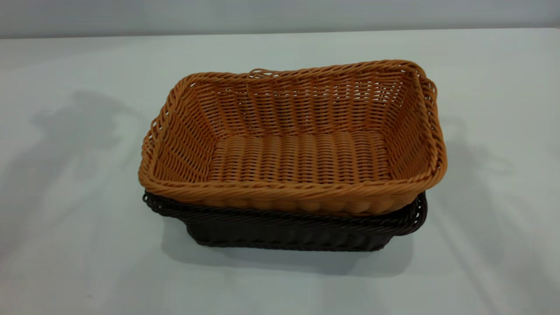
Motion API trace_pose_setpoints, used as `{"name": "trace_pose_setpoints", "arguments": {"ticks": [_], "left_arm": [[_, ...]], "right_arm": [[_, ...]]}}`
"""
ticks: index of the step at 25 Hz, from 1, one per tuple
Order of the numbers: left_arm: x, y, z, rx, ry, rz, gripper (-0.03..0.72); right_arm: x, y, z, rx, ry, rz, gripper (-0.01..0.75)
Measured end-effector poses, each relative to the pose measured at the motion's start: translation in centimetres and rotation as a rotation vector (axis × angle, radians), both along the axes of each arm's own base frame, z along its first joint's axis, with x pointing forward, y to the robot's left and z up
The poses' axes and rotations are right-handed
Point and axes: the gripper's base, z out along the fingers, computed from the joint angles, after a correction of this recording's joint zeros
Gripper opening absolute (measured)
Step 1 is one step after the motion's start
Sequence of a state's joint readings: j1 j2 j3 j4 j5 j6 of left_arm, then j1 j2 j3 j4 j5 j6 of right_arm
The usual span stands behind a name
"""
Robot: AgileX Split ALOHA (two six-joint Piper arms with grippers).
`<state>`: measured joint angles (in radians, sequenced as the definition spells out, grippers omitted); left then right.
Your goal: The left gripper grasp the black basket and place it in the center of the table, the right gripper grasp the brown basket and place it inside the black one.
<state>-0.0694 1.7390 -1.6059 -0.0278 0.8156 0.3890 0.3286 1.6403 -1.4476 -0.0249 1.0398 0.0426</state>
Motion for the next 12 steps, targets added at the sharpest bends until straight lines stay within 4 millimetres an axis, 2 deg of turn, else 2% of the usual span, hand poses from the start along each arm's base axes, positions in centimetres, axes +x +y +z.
{"name": "trace_pose_setpoints", "arguments": {"ticks": [3, 8, 12], "left_arm": [[-2.9, 0.1, 3.1, -0.024, 0.005, 0.024, 0.475], [-8.1, 0.5, 7.8, -0.081, -0.016, 0.1, 0.475], [-12.7, 0.8, 10.9, -0.15, -0.038, 0.194, 0.475]], "right_arm": [[-2.9, -0.4, 3.9, 0.057, -0.071, 0.032, 0.592], [-9.0, -1.2, 10.0, 0.198, -0.217, 0.136, 0.592], [-14.9, -2.3, 12.4, 0.301, -0.306, 0.219, 0.592]]}}
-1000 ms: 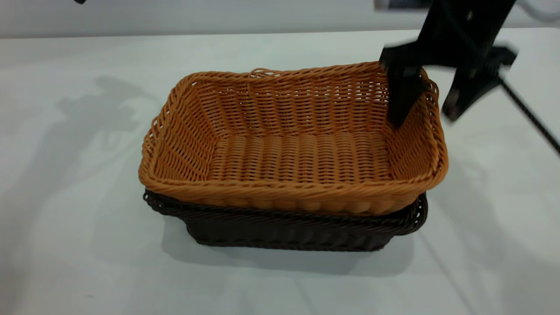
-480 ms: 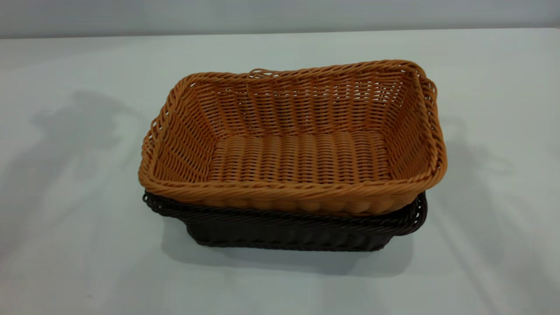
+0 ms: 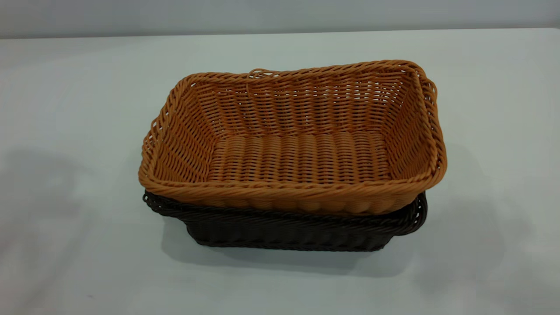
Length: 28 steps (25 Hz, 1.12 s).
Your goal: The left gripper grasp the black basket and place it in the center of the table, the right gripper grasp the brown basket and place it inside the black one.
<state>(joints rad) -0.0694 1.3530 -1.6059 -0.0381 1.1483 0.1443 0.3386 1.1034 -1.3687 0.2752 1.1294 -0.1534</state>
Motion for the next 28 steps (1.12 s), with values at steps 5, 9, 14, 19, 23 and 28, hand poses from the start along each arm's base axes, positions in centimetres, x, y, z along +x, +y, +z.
{"name": "trace_pose_setpoints", "arguments": {"ticks": [5, 9, 14, 19, 23, 28], "left_arm": [[-4.9, 0.3, 3.3, -0.035, -0.122, 0.03, 0.475], [-9.0, 0.6, 4.1, -0.044, -0.192, 0.031, 0.475], [-14.4, 1.0, 2.6, -0.048, -0.23, 0.03, 0.475], [-19.1, 1.3, -1.8, -0.046, -0.208, 0.03, 0.475], [-21.8, 1.5, -6.2, -0.043, -0.173, 0.03, 0.475], [-24.1, 1.6, -10.9, -0.042, -0.151, 0.03, 0.475]], "right_arm": [[-5.7, -1.7, -1.0, 0.033, -0.048, 0.035, 0.592], [-9.1, -2.8, -2.6, 0.038, -0.062, 0.039, 0.592], [-13.0, -4.2, -4.9, 0.06, -0.088, 0.036, 0.592], [-16.3, -5.3, -8.0, 0.069, -0.119, 0.039, 0.592], [-17.7, -5.9, -10.8, 0.057, -0.131, 0.035, 0.592], [-18.3, -6.4, -14.3, 0.024, -0.119, 0.028, 0.592]]}}
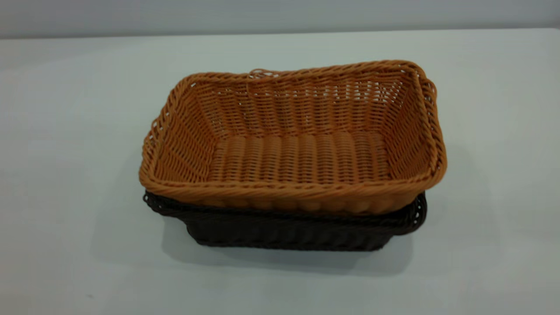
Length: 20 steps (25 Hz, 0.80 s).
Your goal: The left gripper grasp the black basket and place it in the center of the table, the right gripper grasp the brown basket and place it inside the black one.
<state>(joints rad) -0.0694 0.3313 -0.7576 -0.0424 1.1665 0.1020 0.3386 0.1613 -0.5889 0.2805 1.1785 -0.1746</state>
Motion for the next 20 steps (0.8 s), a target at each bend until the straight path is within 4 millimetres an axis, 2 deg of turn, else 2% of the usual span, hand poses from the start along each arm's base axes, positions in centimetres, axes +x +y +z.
{"name": "trace_pose_setpoints", "arguments": {"ticks": [5, 11, 16, 20], "left_arm": [[-1.9, 0.1, -3.4, 0.002, -0.024, -0.004, 0.475], [-3.3, 0.2, -5.8, 0.0, -0.076, -0.005, 0.475], [-3.9, 0.3, -6.3, -0.003, -0.122, -0.005, 0.475], [-3.7, 0.2, -6.8, -0.005, -0.114, -0.007, 0.475]], "right_arm": [[0.0, -0.4, -2.5, -0.048, 0.006, -0.026, 0.592], [-0.6, -0.8, -3.2, -0.04, -0.054, -0.043, 0.592], [-1.1, -1.0, -3.2, -0.024, -0.097, -0.045, 0.592], [-1.1, -1.0, -3.2, -0.024, -0.097, -0.046, 0.592]]}}
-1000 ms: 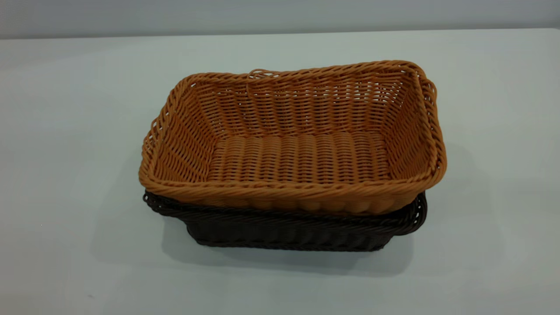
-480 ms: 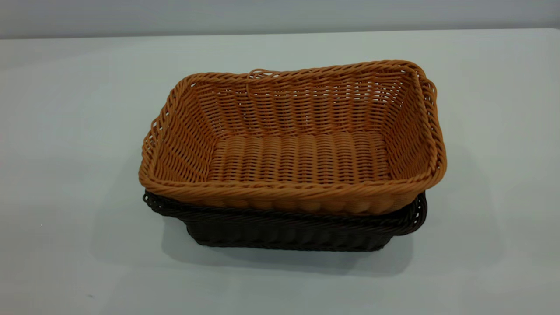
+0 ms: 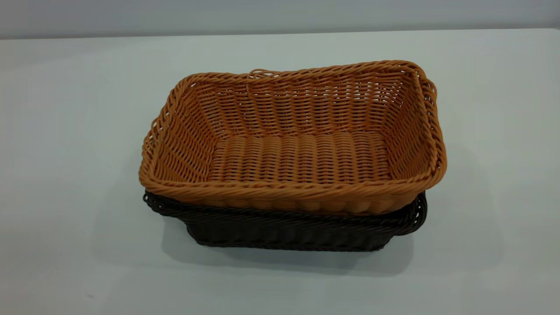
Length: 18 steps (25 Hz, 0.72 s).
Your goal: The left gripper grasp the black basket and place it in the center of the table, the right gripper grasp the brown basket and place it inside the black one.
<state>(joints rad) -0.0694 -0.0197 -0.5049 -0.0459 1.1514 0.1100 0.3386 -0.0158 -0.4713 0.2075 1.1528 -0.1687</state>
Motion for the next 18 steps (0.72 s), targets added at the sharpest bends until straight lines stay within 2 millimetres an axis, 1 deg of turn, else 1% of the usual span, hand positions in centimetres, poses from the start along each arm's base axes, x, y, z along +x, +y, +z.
{"name": "trace_pose_setpoints", "arguments": {"ticks": [2, 18], "left_arm": [[0.23, -0.11, -0.28, -0.009, 0.0, -0.006, 0.475], [0.28, -0.15, -0.25, -0.014, -0.006, -0.008, 0.475]], "right_arm": [[0.0, -0.01, 0.0, 0.0, 0.0, -0.001, 0.592], [0.0, 0.0, 0.0, 0.001, 0.001, 0.0, 0.592]]}}
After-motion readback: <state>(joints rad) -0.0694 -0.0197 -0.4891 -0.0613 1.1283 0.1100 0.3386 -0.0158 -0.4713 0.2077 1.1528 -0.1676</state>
